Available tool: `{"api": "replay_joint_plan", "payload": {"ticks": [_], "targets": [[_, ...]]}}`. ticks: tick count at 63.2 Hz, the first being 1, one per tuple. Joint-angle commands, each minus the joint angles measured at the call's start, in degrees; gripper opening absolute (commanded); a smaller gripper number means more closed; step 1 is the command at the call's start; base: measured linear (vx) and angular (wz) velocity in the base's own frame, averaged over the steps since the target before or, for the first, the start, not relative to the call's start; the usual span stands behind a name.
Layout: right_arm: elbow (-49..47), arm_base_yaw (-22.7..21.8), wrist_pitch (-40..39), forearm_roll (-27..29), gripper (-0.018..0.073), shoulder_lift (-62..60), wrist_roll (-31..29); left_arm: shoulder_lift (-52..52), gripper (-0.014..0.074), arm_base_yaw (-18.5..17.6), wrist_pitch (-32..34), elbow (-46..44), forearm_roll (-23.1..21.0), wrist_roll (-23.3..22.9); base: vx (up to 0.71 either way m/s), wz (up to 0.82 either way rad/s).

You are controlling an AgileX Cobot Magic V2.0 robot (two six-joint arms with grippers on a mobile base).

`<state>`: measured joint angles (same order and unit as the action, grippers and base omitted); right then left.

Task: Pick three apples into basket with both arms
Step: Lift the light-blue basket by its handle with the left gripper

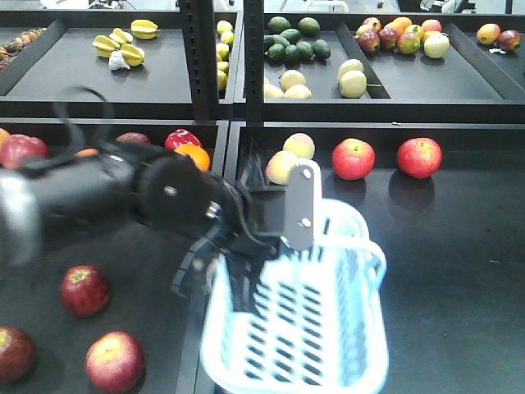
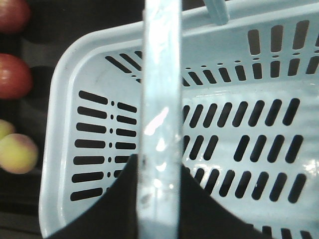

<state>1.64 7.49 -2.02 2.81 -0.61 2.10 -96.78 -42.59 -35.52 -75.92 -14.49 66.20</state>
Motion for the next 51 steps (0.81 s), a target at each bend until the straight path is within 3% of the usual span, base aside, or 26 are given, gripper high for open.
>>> {"api": "replay_joint_plan", "payload": {"ticks": [1,9,15,39,51], "targets": [[0.8,0.0,-4.3,-0.2,-0.0009,-0.6,0.0,7.6,-0.0008,-0.1,1.2,-1.9,6.1,-3.3,0.00,0.00],[0.8,0.0,-4.3,-0.2,-0.0009,-0.6,0.0,14.1,-0.0008,-0.1,-0.9,-1.9,11.4,-7.9,0.00,0.00],[0.8,0.0,-4.3,-0.2,-0.0009,-0.6,0.0,18.9,-0.0008,-0.1,-2.4,-1.9,13.7,-8.5,0.00,0.00],[0.8,0.0,-4.3,-0.2,-0.0009,-0.6,0.0,35.7,-0.0008,-0.1,-8.6,-1.9,13.9,-8.5,0.00,0.00],[0.8,0.0,-4.3,-0.2,-0.0009,-0.6,0.0,41.5,-0.0008,-0.1,-12.2,-1.9,13.9,-11.5,0.00,0.00]]}}
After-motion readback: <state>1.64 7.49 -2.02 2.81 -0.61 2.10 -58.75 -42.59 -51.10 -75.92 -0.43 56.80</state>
